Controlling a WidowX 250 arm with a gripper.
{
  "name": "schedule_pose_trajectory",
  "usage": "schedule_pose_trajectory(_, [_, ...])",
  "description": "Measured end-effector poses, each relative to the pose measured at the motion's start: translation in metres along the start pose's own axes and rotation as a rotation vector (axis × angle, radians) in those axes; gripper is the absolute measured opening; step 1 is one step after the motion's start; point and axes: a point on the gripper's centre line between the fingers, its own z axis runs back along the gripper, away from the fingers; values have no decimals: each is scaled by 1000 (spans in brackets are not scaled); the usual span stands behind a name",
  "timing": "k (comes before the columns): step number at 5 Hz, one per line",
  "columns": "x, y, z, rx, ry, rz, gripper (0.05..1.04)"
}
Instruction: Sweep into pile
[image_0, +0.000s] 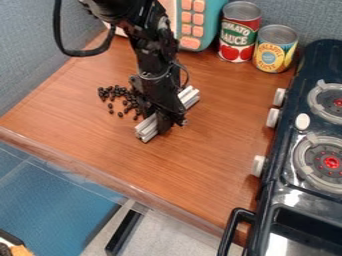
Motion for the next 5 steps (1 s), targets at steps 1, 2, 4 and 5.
schedule_pose_trajectory(1, [0, 16, 0, 0, -1, 52, 385])
schedule_pose_trajectory(2, [-10, 42, -2, 6, 2, 149, 385])
schedule_pose_trajectory(4, [-27, 62, -2, 13, 35, 195, 385])
schedule_pose_trajectory(5, [-43, 78, 0, 24, 53, 240, 385])
